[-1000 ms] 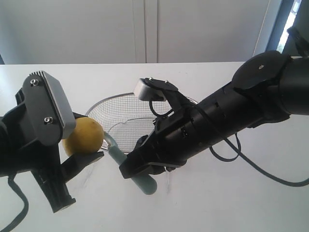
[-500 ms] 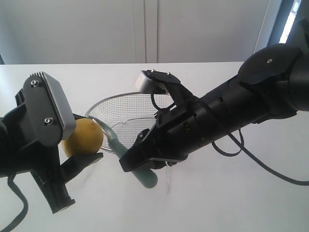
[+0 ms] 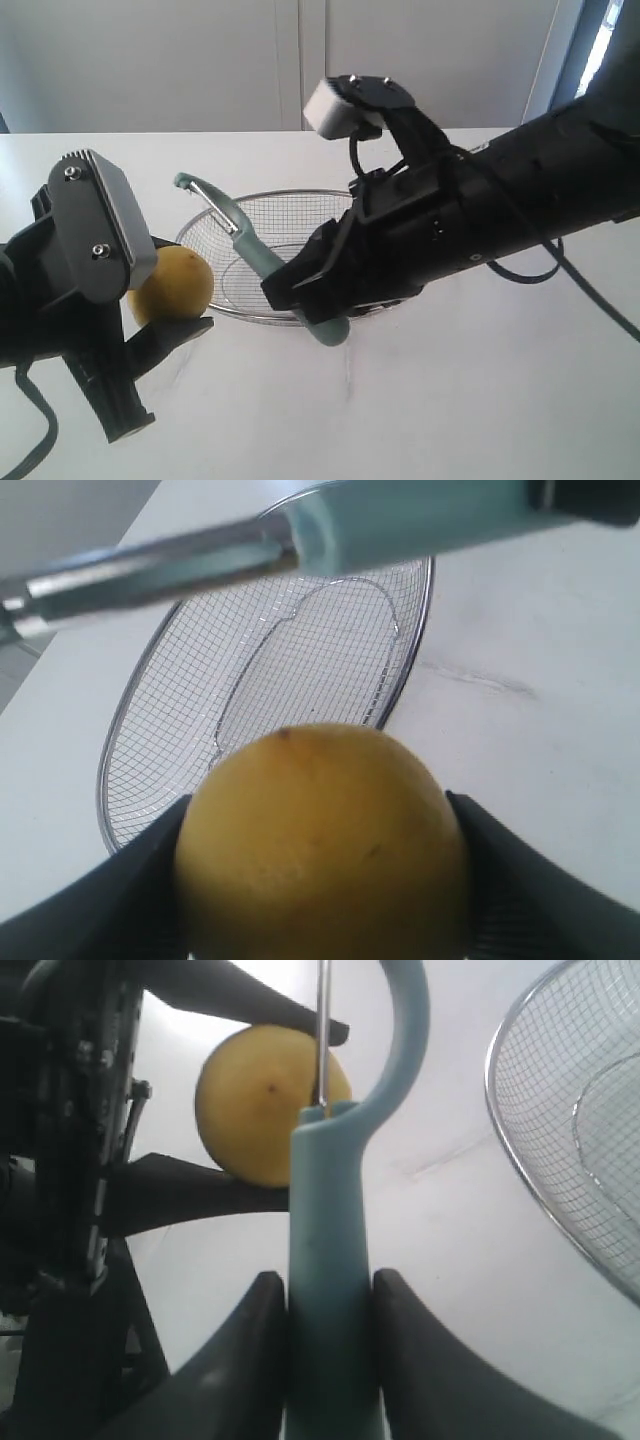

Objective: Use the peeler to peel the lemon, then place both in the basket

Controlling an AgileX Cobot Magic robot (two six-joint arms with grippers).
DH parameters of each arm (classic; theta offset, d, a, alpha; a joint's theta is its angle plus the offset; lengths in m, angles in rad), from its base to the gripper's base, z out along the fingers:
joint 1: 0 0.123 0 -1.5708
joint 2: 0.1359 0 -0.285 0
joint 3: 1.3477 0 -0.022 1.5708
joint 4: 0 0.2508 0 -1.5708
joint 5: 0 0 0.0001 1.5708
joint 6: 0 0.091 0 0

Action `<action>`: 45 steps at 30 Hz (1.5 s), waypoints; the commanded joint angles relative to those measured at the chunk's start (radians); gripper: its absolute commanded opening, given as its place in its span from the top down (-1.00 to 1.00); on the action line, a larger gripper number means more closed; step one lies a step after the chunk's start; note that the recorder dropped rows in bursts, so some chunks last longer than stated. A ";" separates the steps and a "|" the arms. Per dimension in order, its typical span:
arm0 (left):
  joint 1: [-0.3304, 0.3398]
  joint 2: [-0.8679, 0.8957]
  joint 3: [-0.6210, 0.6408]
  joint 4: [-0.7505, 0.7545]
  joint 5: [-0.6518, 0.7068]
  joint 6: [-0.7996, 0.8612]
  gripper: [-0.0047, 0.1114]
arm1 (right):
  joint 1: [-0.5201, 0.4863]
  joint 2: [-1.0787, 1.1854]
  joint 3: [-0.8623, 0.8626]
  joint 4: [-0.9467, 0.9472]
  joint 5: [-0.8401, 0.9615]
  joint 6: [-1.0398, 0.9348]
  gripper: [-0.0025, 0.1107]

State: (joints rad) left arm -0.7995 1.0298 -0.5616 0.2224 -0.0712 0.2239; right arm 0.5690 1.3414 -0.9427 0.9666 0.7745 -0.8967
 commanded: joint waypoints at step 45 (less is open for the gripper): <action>0.000 -0.005 0.004 -0.012 -0.012 -0.010 0.92 | 0.059 0.239 0.046 0.133 -0.011 0.063 0.96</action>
State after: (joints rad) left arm -0.7995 1.0298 -0.5616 0.2224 -0.0697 0.2221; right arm 0.6274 1.5824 -0.8980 1.0598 0.7326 -0.7886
